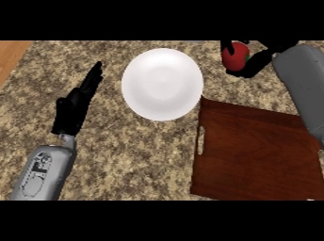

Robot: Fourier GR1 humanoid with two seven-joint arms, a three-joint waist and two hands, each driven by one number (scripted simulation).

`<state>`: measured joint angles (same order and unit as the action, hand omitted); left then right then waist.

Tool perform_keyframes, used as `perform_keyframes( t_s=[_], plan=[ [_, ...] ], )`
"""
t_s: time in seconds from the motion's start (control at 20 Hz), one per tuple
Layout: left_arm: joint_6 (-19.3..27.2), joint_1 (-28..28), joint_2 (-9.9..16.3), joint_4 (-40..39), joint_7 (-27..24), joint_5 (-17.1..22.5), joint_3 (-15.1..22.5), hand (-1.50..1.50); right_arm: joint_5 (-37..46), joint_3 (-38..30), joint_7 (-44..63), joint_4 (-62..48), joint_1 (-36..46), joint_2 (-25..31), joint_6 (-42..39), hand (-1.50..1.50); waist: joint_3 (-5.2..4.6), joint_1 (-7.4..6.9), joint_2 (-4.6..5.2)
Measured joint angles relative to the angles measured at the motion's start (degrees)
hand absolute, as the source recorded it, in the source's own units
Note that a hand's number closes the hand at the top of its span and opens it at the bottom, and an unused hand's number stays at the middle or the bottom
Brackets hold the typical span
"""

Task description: Pick the tomato from the tray and place it in the plate

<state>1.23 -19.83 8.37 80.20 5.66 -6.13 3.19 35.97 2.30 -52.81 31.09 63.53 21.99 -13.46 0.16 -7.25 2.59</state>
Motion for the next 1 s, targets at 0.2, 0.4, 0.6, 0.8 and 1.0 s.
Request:
perform_keyframes(
  t_s=[0.2, 0.4, 0.6, 0.8, 1.0],
  plan=[
    [0.3, -0.3, 0.2, -0.6, 0.1, -0.1, -0.5, 0.00, 0.5, 1.4, 0.0, -5.2, 4.1, -4.2, -0.3, 1.50, -0.07, 0.63, -0.29],
    [-0.3, -0.6, 0.8, -0.6, 0.6, 0.3, -1.2, 0.00, 1.5, 2.9, -0.2, -9.6, 6.6, -9.2, 0.2, 1.50, -0.11, 1.00, -0.47],
    [-0.1, -0.3, 0.9, -1.1, 0.2, 0.2, -1.7, 0.00, 3.2, 4.4, -0.7, -13.4, 8.2, -13.4, 1.5, 1.50, -0.14, 1.59, -0.60],
    [0.0, -0.4, 0.8, -1.5, 0.1, 0.2, -2.0, 0.00, 7.3, 7.6, -0.2, -15.7, 8.1, -18.0, 7.5, 1.50, -0.16, 2.12, -0.77],
    [-0.3, 0.1, 0.7, -1.5, -0.3, 0.3, -1.8, 0.00, 9.2, 10.0, 1.9, -18.6, 7.7, -20.5, 11.2, -1.50, -0.18, 1.69, -0.80]
  ],
)
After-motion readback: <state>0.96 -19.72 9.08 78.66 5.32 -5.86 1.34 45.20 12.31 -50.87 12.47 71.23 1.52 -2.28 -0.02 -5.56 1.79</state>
